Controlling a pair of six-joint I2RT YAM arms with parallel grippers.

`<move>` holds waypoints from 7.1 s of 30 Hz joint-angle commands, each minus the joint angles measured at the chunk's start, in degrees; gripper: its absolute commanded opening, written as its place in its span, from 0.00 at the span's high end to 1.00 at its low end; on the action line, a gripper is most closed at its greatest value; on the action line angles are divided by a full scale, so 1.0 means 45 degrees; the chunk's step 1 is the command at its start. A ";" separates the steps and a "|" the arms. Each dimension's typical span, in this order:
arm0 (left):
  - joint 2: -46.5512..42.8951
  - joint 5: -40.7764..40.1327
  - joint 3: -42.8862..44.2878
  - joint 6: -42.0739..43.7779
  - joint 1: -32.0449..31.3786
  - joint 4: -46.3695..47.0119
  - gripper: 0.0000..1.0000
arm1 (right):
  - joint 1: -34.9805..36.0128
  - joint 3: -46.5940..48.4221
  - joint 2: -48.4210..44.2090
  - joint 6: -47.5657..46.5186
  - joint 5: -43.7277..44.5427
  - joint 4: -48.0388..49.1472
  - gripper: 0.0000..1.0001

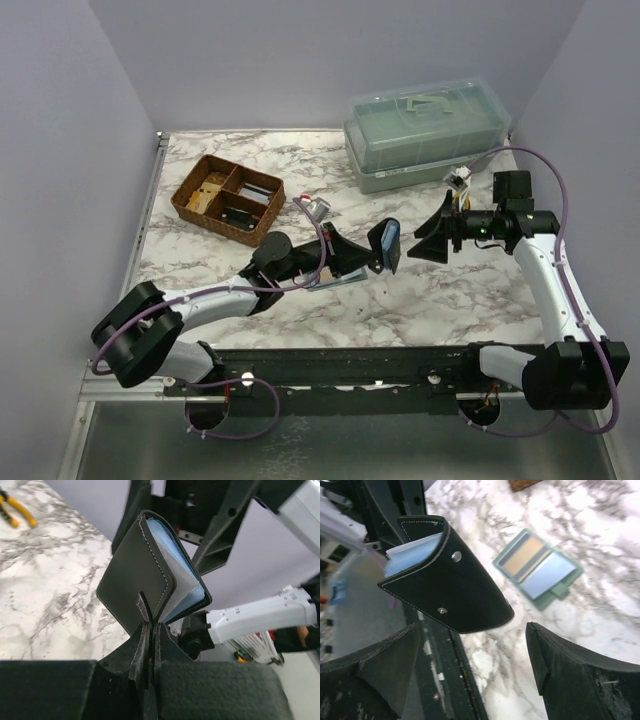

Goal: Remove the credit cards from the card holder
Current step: Open the card holder, then remove the credit card from the card holder.

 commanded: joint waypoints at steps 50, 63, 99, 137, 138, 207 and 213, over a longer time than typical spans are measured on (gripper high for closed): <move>0.0299 0.2923 0.4597 0.1277 -0.0647 -0.8658 1.00 | -0.1676 -0.3769 -0.2438 0.1940 0.0210 0.5800 0.00; 0.0460 0.2424 -0.1031 -0.0722 0.0027 -0.4843 1.00 | -0.2293 -0.4068 -0.1775 0.2447 0.0690 0.6302 0.02; -0.7997 -0.5286 -0.0215 -0.5384 0.0702 -2.2241 0.51 | 0.1325 -0.3388 0.0727 0.1066 0.0661 0.5401 0.07; 0.4727 -1.0001 0.7757 -0.7797 -0.4036 -2.3842 0.21 | 0.1173 -0.3676 -0.0051 0.1077 0.1714 0.5432 0.05; 0.4571 -0.9980 0.7634 -0.7819 -0.4053 -2.3831 0.22 | 0.1174 -0.3678 -0.0031 0.1062 0.1689 0.5432 0.05; 0.3671 -1.0180 0.7690 -0.6557 -0.3784 -2.4938 0.21 | 0.1178 -0.3642 0.0397 0.0709 0.1093 0.5239 0.05; 0.4212 -1.0081 0.7596 -0.6348 -0.3782 -2.4820 0.24 | 0.1187 -0.3681 0.0312 0.0745 0.1114 0.5279 0.05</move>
